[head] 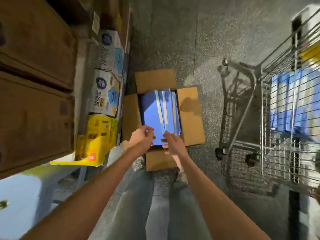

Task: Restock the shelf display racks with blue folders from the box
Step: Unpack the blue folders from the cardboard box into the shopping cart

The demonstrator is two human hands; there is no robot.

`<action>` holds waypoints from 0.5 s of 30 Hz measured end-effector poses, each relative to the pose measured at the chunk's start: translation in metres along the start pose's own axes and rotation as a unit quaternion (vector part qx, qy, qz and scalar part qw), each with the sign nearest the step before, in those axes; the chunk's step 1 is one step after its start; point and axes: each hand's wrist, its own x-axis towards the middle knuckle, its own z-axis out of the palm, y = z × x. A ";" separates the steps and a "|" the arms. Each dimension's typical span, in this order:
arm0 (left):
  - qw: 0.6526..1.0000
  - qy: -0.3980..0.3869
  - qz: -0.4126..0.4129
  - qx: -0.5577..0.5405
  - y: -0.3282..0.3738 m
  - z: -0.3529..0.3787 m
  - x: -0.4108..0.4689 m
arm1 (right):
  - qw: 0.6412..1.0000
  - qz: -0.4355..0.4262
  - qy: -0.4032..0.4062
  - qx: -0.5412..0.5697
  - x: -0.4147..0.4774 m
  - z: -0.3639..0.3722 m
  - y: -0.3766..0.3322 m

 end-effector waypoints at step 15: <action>0.991 0.036 -0.118 -0.049 -0.142 0.102 0.187 | 0.990 -0.041 0.045 -0.129 0.267 0.025 0.084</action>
